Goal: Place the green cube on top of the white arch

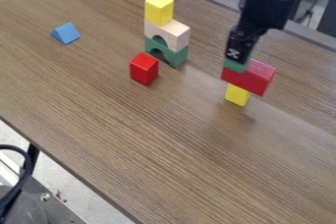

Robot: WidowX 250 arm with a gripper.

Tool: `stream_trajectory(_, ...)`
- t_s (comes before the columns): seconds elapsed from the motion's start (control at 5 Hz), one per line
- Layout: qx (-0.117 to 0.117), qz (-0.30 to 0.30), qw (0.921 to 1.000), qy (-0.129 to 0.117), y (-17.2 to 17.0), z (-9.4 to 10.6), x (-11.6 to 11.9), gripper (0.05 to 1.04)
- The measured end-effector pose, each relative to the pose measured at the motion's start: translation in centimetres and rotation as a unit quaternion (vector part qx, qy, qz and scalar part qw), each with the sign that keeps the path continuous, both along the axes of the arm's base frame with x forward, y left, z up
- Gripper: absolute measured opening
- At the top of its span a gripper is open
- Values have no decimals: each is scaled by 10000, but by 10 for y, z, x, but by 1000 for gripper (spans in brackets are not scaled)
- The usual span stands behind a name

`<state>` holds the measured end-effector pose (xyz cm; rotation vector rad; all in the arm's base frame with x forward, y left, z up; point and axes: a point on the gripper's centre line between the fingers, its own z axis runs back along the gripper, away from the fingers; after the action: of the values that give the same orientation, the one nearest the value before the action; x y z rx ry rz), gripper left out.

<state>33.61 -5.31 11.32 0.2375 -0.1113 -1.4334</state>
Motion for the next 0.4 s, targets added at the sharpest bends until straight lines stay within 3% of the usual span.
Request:
stream_trajectory(0.2,81,-284,9989,-352,8,32,1,547)
stream_trajectory(0.4,-4,-489,9980,-407,31,48,-3,547)
